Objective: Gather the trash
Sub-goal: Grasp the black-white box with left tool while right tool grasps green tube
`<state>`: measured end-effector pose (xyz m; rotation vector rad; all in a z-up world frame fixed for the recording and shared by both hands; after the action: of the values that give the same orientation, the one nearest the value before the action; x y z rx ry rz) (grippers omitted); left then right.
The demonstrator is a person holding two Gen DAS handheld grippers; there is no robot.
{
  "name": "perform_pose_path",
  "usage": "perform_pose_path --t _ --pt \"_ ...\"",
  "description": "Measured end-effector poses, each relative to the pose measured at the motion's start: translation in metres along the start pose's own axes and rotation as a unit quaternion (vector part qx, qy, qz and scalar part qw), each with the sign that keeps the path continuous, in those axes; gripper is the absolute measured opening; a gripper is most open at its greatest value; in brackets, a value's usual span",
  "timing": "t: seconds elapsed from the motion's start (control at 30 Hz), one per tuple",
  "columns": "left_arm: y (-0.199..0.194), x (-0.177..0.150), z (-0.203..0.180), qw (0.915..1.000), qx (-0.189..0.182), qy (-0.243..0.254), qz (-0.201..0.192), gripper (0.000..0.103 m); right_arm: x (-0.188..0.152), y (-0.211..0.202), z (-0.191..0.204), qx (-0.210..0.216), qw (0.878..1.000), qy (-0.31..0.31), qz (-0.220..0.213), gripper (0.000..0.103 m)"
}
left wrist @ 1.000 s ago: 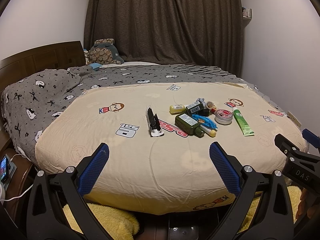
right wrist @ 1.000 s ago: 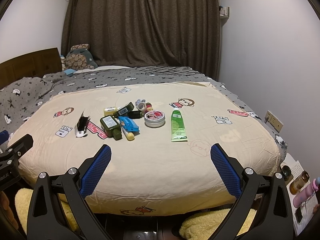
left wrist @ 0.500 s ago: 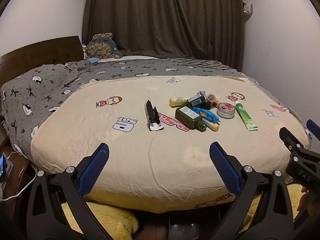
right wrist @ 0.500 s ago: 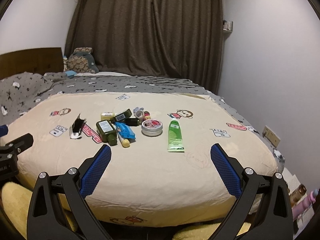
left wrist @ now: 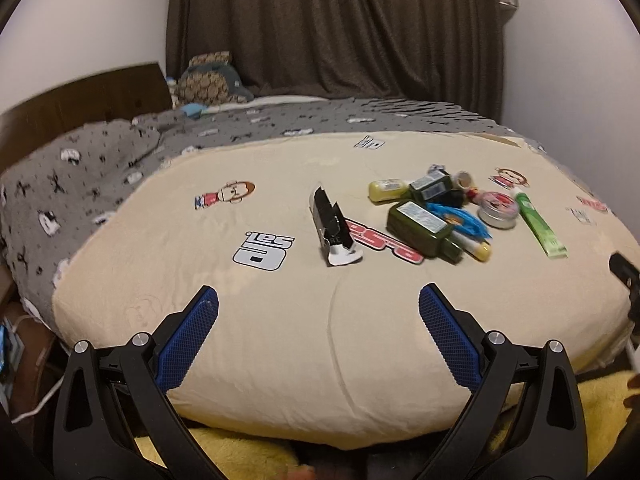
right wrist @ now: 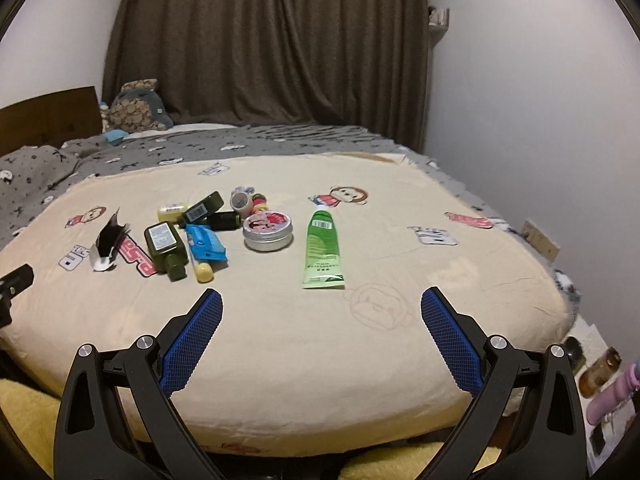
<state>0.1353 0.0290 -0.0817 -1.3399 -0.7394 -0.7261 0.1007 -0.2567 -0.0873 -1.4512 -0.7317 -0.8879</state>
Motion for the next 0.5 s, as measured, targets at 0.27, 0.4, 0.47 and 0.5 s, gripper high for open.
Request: perform_pose_path --t 0.27,0.4,0.47,0.5 --pt "0.065 0.02 -0.001 0.9994 0.0 0.012 0.031 0.095 0.015 0.069 -0.004 -0.006 0.999 -0.018 0.036 0.1" --pt "0.093 0.032 -0.001 0.9989 -0.018 -0.005 0.042 0.09 0.014 0.107 -0.013 0.016 0.997 0.011 0.079 0.099" --pt "0.111 0.037 -0.004 0.9985 -0.016 -0.004 0.053 0.087 0.014 0.127 -0.016 0.027 0.995 0.023 0.097 0.095" --pt "0.118 0.038 -0.005 0.9982 -0.015 -0.003 0.058 0.085 0.014 0.133 -0.017 0.025 0.994 0.025 0.102 0.091"
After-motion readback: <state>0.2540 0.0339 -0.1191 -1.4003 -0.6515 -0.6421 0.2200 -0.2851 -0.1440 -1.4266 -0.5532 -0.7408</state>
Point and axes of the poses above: each gripper's, at about its wrist camera, not at the fingertips, and y roughly the way its jaws point, z to its left, x to its top, the point moved 6 cm from there along y, roughly the way its jaws point, and after that the axes turned 3 degrees about x, right-handed, at the moved point
